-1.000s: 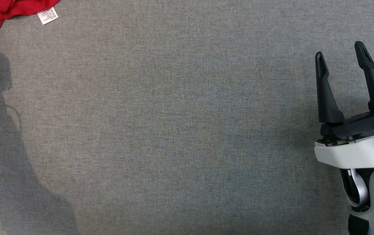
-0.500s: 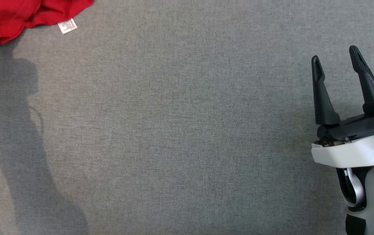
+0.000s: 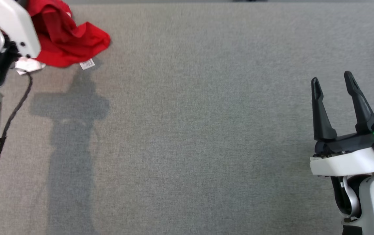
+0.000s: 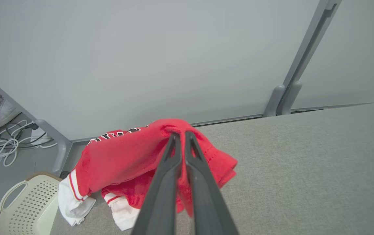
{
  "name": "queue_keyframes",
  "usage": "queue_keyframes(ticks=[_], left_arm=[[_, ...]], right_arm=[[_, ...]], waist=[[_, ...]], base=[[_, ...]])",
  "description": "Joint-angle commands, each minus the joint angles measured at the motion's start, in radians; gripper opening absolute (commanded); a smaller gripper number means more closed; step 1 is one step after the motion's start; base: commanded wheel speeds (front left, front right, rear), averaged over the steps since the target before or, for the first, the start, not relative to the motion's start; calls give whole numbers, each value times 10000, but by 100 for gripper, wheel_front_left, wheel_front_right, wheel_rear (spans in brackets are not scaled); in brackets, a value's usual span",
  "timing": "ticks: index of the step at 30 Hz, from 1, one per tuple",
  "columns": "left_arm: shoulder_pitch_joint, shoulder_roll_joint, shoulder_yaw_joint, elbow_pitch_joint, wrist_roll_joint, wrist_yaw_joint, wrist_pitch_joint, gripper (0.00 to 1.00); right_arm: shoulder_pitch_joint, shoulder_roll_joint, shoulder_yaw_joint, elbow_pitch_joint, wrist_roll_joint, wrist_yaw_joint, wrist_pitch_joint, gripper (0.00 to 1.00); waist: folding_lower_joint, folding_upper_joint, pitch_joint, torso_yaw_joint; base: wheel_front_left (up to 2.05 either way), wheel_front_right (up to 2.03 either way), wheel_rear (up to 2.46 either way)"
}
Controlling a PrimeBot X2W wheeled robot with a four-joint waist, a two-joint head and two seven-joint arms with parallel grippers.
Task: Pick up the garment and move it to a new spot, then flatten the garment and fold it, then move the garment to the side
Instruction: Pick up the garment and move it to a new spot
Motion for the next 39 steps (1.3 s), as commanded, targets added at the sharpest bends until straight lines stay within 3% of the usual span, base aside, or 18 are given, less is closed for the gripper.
queue_keyframes(ticks=[1,6,10,19,25,32,33,34,35,36,39], left_arm=[[-71,-111,-191,-382,35,-44,96,0],[254,-721,-691,-1546,103,131,283,0],[857,-1544,-1347,-2923,162,400,690,0],[1772,-2861,-1973,-4261,-259,831,326,0],[2107,-3205,-2904,-3916,-310,1667,-795,0],[2607,-3215,-4648,-2536,-1385,2716,-2243,0],[2663,-3223,-4883,-2335,-1615,2829,-2472,20],[2675,-3231,-5150,-2171,-1766,2909,-2669,47],[2612,-3249,-5447,-2015,-1857,2996,-2851,83],[2564,-3244,-5746,-1891,-2046,3039,-2963,100],[2328,-3213,-6573,-1658,-2492,3176,-3165,100]], right_arm=[[168,-43,5,134,130,1,-148,100],[456,-43,-61,599,415,1,-321,100],[644,-43,-113,918,682,1,-461,100],[722,-41,-197,1142,813,1,-620,100],[512,-43,-58,1321,969,1,-731,100],[307,-34,-1,1559,1106,1,-884,100],[290,-37,23,1615,1130,1,-899,100],[269,-38,59,1663,1156,1,-931,100],[229,-40,94,1706,1191,1,-953,100],[196,-41,120,1744,1230,1,-967,100],[140,-38,158,1842,1305,1,-995,100]], waist=[[0,0,-693,-248],[0,0,-1544,-578],[0,0,-2059,-1096],[0,0,-2124,-2320],[0,0,-1694,-3360],[0,0,-1018,-4233],[0,0,-956,-4313],[0,0,-904,-4377],[0,0,-853,-4433],[0,0,-820,-4475],[0,0,-752,-4513]], base=[[0,0,0],[0,0,0],[0,0,0],[0,0,0],[0,0,0],[0,0,0],[0,0,0],[0,0,0],[0,0,0],[0,0,0],[0,0,0]])
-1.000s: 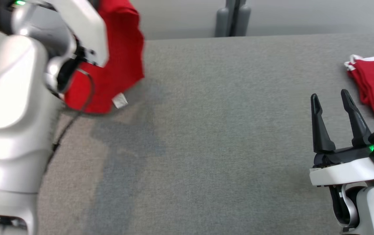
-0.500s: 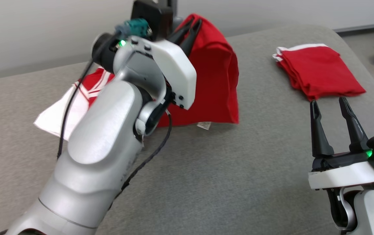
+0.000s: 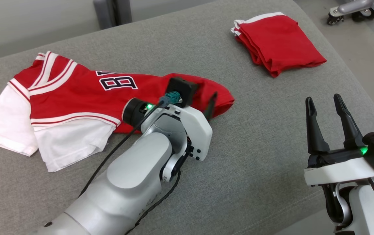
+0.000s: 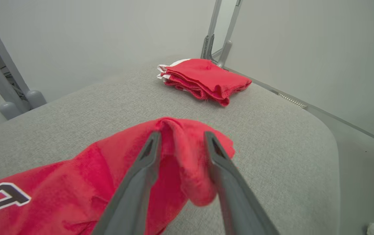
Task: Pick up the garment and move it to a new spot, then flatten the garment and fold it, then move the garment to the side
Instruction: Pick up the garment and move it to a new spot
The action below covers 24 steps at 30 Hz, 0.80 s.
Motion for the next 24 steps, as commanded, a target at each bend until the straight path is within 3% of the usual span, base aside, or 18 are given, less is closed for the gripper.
queue_keyframes(ticks=[1,12,24], left_arm=[[-236,68,-167,45,-193,69,-96,100],[-699,65,-1308,599,-1289,57,-1335,100],[36,299,-815,1082,-1645,-116,-3024,100]], right_arm=[[-112,-36,-21,27,73,1,-72,100],[-125,-39,-222,136,-35,1,-113,100],[275,-42,-488,215,-308,1,-110,100]], waist=[[0,0,62,-22],[0,0,-201,866],[0,0,-1082,2239]], base=[[0,0,0],[0,0,0],[0,0,0]])
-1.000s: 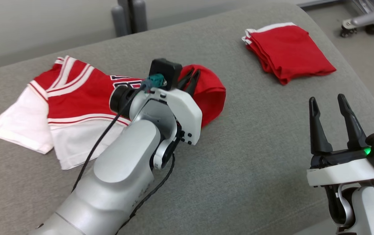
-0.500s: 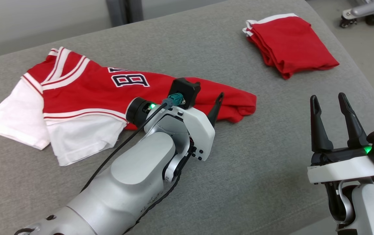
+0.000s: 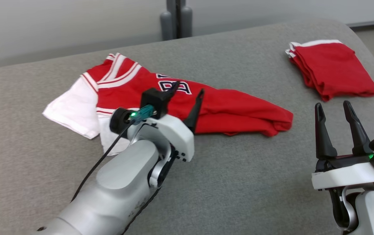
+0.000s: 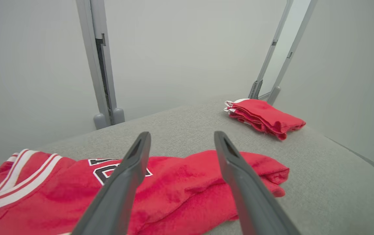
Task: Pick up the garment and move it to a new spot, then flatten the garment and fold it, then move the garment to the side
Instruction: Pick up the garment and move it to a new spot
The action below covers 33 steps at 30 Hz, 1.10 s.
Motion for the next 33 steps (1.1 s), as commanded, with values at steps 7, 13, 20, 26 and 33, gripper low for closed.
queue_keyframes(ticks=[7,13,20,26,33], left_arm=[[1792,1138,1349,-1180,441,456,-286,100],[3905,1727,3144,-3125,1483,903,-290,100],[6343,1757,4994,-4911,2722,1235,-280,100],[7772,1469,5956,-5581,3501,1253,-281,100],[8521,1012,6876,-5596,4004,901,-282,100]], right_arm=[[442,-50,-216,19,-130,1,106,100],[666,-50,-218,-44,-385,1,167,100],[1137,-50,-178,-68,-438,1,148,100],[1405,-53,302,102,-106,1,83,100],[1373,-51,704,431,211,1,6,100]], waist=[[0,0,-800,1002],[0,0,-1105,1219],[0,0,-1398,1388],[0,0,-1593,1536],[0,0,-1714,1692]], base=[[0,0,0],[0,0,0],[0,0,0],[0,0,0],[0,0,0]])
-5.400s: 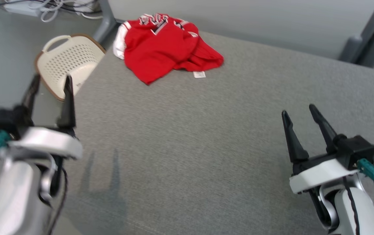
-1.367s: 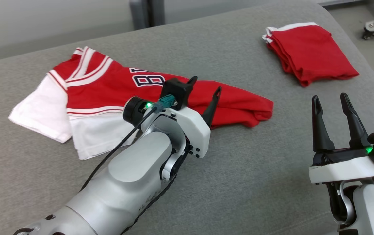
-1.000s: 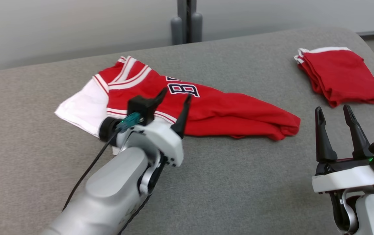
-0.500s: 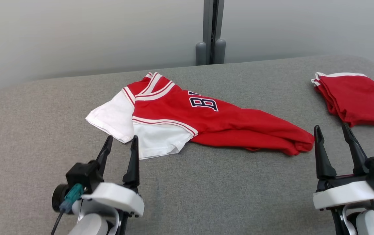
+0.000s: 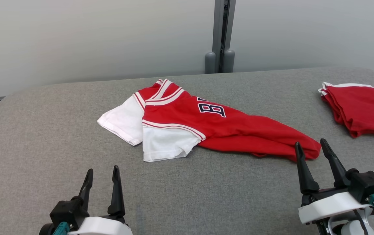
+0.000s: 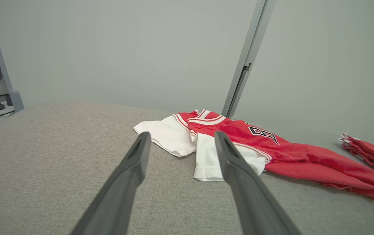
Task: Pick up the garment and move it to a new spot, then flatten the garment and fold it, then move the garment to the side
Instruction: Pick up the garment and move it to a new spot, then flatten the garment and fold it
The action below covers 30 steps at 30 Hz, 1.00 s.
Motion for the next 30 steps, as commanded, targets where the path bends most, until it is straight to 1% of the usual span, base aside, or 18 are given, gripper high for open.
queue_keyframes(ticks=[1,5,8,16,22,30], left_arm=[[119,-86,159,63,160,-135,-17,100],[180,-239,341,176,349,-339,-17,100],[233,-394,502,321,542,-574,-17,100],[315,-620,809,581,862,-940,-18,100],[344,-701,916,726,935,-1124,-18,100],[123,-656,1144,971,1035,-1379,-18,100]], right_arm=[[10,-52,2,66,80,1,-82,100],[-50,-53,-5,209,81,1,-96,100],[-88,-53,22,357,21,1,-123,100],[-48,-52,158,532,15,1,-152,100],[56,-52,163,515,13,1,-152,100],[95,-52,202,545,53,1,-159,100]], waist=[[0,0,-28,43],[0,0,-50,91],[0,0,-101,113],[0,0,-193,76],[0,0,-235,81],[0,0,-279,104]], base=[[0,0,0],[0,0,0],[0,0,0],[0,0,0],[0,0,0],[0,0,0]])
